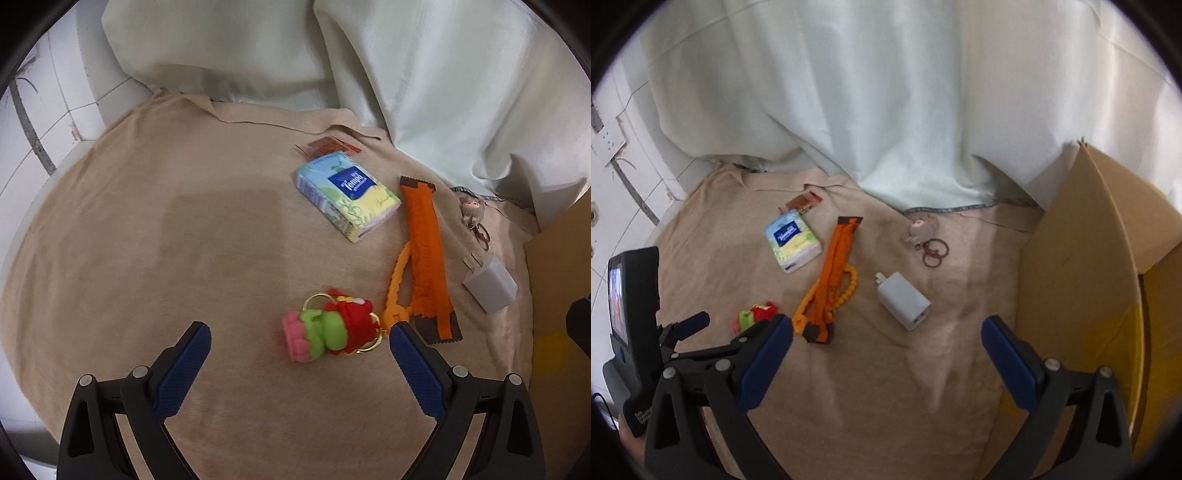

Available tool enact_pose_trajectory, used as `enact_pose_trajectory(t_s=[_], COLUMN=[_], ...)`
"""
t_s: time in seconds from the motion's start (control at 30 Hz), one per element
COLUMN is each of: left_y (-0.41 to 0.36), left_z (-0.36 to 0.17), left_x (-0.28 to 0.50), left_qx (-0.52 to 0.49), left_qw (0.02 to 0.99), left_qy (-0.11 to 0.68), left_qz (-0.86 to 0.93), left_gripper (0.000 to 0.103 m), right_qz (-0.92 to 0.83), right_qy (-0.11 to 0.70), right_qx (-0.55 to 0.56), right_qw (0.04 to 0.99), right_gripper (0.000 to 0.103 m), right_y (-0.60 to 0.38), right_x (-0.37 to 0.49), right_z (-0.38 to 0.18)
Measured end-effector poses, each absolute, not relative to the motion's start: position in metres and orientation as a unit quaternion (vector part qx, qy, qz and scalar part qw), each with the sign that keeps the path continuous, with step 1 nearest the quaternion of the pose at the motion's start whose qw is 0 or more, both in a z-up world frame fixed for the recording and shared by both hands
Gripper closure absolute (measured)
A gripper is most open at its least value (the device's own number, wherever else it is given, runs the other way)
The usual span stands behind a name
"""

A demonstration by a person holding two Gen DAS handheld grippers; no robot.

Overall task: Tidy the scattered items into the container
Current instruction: 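Move the right tool to the white charger while the left tool approaches the keychain toy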

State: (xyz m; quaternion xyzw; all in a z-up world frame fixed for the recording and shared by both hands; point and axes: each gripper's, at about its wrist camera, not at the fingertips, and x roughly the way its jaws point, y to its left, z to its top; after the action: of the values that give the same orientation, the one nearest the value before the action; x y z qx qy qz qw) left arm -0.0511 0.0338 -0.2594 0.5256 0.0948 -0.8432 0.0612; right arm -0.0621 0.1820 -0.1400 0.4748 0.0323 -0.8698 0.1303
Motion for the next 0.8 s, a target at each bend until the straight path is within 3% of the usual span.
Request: enact_pose_trajectory(t_s=[0.53, 0.63, 0.8], left_y=[0.039, 0.039, 0.039], left_z=[-0.278, -0.281, -0.283], left_x=[-0.059, -0.059, -0.058], left_qx=[0.529, 0.53, 0.521], left_qw=[0.097, 0.096, 0.093], left_qy=[0.1, 0.1, 0.097], left_qz=[-0.837, -0.837, -0.843], left_gripper=[0.005, 0.005, 0.005], right_qz=[-0.869, -0.867, -0.867], right_qy=[0.032, 0.038, 0.04], right_qx=[0.479, 0.484, 0.485], right_qw=[0.122, 0.117, 0.103], right_gripper=[0.0, 0.006, 0.006], right_y=[0.174, 0.173, 0.175], right_x=[-0.085, -0.09, -0.098], right_z=[-0.171, -0.181, -0.19])
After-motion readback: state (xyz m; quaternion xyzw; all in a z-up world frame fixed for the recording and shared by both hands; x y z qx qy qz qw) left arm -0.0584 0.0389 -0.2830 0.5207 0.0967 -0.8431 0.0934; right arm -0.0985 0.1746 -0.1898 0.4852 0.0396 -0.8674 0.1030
